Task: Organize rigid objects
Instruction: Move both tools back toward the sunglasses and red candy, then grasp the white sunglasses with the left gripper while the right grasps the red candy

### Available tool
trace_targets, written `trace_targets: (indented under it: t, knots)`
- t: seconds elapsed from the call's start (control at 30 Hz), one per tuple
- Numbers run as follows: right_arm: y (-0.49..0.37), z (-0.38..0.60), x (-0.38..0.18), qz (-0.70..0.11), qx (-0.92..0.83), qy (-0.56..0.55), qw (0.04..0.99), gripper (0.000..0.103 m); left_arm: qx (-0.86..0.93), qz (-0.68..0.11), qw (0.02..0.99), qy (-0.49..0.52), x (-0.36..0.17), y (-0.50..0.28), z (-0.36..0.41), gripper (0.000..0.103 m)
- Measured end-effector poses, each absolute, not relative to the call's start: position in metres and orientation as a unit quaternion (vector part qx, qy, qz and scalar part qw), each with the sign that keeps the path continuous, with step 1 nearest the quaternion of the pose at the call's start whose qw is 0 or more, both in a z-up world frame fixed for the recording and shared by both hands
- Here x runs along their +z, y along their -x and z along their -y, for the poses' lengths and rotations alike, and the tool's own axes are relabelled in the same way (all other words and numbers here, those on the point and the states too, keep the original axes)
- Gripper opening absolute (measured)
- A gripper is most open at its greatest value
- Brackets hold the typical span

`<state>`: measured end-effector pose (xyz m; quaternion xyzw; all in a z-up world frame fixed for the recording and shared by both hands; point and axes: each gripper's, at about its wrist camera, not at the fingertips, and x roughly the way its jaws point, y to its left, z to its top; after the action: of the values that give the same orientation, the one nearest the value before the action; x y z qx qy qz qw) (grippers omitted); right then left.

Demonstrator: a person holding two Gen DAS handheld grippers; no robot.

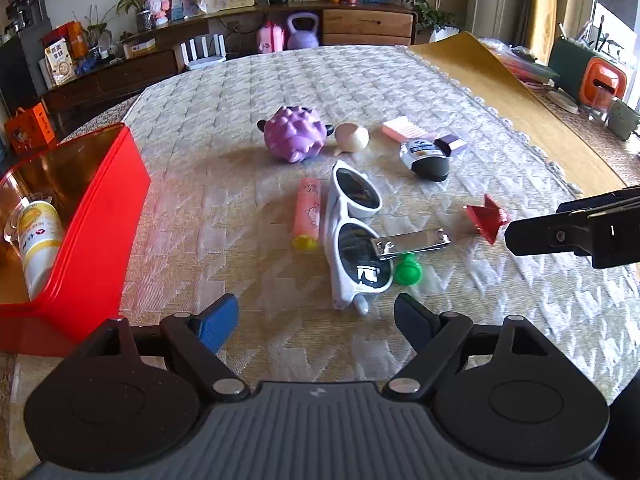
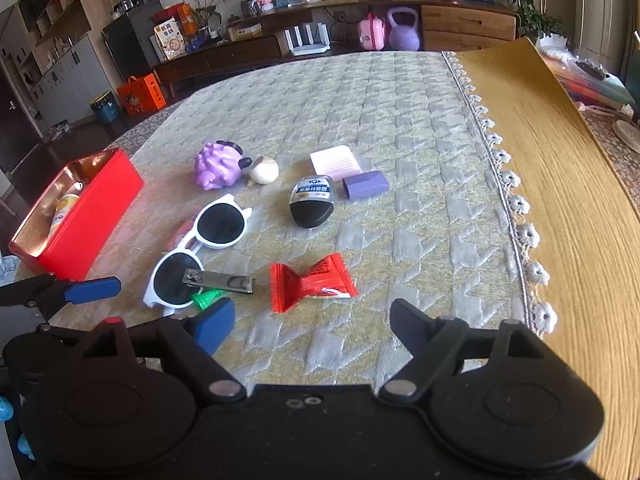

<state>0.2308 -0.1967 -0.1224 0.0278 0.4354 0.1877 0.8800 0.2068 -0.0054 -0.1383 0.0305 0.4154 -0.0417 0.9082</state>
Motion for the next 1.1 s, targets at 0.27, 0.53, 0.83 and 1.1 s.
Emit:
trace_targets:
  t: [0.27, 0.53, 0.83, 1.1]
  knots:
    - [-0.243, 0.192, -0.126, -0.440, 0.184, -0.036, 0.878, 0.080, -0.051, -0.409, 0.910, -0.031, -0.141, -0.214, 0.009, 0.084]
    - [-0.258, 0.195, -0.125, -0.440, 0.133, -0.067, 0.886, 0.076, -0.062, -0.402, 0.913, -0.031, -0.140, -0.221, 0.014, 0.072]
    - [-0.262, 0.183, -0.136, -0.447, 0.095, -0.041, 0.889, 0.064, -0.084, -0.399, 0.913, -0.034, -0.139, -0.225, 0.021, 0.055]
    - [-0.253, 0.184, -0.137, -0.434, 0.105, -0.013, 0.895, 0.044, -0.094, -0.393, 0.914, -0.047, -0.139, -0.227, 0.028, 0.037]
